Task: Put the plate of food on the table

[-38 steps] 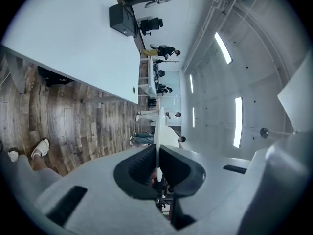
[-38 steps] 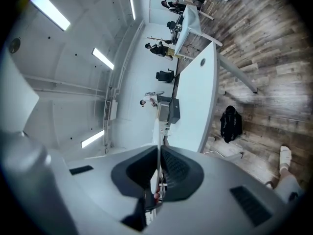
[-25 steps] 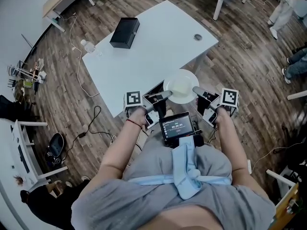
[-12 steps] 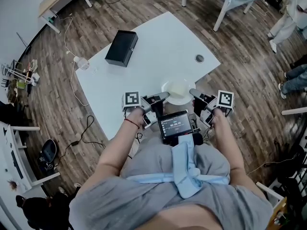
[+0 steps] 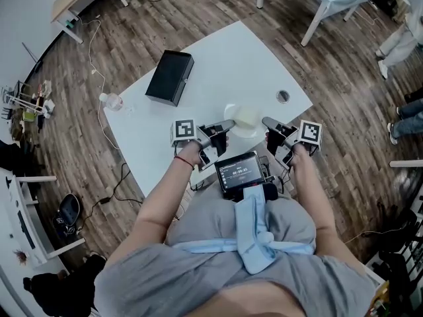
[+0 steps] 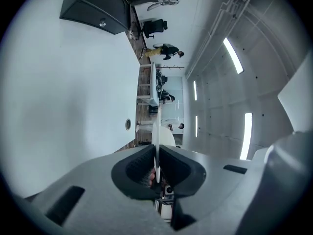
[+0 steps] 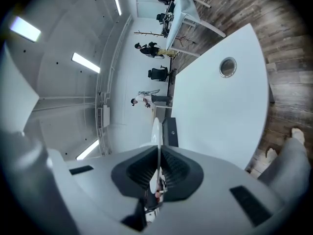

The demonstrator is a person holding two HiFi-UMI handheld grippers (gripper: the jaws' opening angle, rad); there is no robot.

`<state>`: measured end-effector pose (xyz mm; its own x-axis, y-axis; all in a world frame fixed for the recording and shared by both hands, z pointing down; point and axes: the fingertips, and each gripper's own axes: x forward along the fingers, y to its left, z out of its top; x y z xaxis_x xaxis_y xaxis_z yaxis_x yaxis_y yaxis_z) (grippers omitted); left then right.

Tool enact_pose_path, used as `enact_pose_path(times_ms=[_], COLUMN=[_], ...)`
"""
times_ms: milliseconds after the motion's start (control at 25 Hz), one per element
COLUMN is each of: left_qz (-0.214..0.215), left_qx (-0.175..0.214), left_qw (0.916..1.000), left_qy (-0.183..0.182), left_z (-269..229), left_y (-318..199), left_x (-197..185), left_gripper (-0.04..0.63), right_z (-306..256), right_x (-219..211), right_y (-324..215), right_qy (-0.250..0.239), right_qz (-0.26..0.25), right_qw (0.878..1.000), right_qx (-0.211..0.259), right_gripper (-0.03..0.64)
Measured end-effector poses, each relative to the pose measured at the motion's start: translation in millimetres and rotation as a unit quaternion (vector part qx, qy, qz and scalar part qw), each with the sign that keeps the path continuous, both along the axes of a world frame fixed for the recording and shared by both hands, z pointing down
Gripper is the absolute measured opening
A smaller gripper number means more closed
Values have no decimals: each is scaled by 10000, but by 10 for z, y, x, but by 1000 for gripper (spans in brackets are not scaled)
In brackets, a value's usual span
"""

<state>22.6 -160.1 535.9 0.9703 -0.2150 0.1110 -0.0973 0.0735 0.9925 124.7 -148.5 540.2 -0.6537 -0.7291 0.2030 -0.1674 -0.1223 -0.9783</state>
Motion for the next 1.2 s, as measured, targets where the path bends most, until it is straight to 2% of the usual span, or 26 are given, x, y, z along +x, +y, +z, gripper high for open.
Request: enact_pose_path(times_ms=[280, 640, 960, 1200], left_qz=[-261, -699, -1143, -1150], left_qx=[-58, -218, -494, -576], left_qw=[9994, 9966, 9900, 9879], left_qy=[-204, -381, -655, -870], left_z=[242, 688, 1177, 1382], left_y=[-350, -565, -986, -957], left_x=[115, 75, 185, 47], left_gripper=[29, 29, 29, 29], right_z=[330, 733, 1266, 1399], right_x=[105, 64, 177, 24], right_y=[-463, -811, -1293, -1307], right_qy=[-127, -210, -302, -259], right_qz=[-482, -1237, -1446, -1602], right_qw=[9988, 9919, 9886, 9859], right_qx=[-21, -181, -297, -411], right_gripper=[37, 37, 37, 37])
